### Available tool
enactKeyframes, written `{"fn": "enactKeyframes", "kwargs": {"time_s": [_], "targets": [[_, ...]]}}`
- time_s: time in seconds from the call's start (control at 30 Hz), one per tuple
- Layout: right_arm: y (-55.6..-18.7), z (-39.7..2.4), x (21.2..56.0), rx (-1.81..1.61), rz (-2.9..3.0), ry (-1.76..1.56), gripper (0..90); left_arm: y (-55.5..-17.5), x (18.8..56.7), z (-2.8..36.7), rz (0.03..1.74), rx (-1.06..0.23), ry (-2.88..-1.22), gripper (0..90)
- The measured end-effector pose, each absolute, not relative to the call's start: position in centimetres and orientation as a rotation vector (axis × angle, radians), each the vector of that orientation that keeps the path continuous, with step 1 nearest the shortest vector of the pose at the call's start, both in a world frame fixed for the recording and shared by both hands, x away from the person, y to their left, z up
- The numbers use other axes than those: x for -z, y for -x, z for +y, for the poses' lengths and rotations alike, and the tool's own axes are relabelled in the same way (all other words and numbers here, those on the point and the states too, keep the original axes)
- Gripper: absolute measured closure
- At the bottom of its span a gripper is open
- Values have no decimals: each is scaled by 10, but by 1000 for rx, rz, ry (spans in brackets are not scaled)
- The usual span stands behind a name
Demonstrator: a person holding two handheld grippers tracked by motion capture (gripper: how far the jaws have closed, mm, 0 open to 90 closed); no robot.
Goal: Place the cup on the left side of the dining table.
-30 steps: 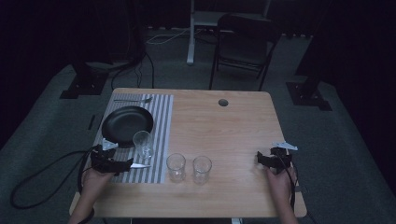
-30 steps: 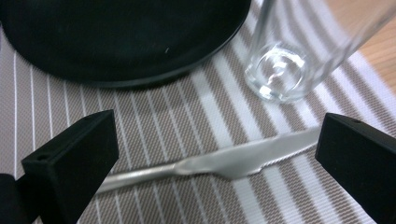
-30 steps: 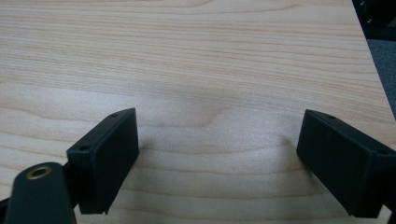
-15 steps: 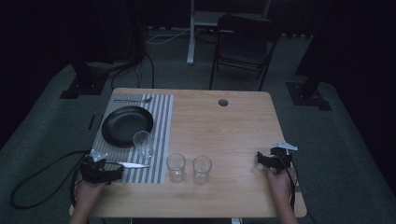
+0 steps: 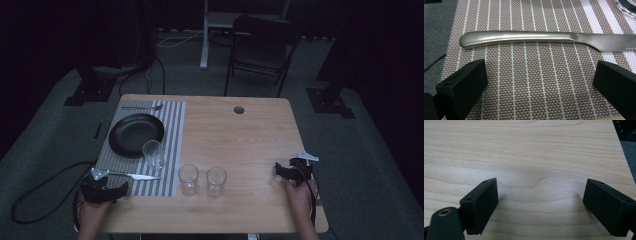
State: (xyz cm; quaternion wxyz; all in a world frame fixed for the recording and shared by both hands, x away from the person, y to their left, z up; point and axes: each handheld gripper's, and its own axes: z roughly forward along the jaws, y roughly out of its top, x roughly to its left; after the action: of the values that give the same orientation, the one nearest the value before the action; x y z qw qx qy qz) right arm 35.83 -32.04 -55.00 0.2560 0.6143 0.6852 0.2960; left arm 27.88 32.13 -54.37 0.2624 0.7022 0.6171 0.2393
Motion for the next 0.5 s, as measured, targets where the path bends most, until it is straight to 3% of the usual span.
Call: {"fn": "enactKeyframes", "kwargs": {"time_s": [0.5], "targets": [[-358,-320,550,-803,1860,-1668,124,-278,547,316,1690,-687,-1846,1]]}}
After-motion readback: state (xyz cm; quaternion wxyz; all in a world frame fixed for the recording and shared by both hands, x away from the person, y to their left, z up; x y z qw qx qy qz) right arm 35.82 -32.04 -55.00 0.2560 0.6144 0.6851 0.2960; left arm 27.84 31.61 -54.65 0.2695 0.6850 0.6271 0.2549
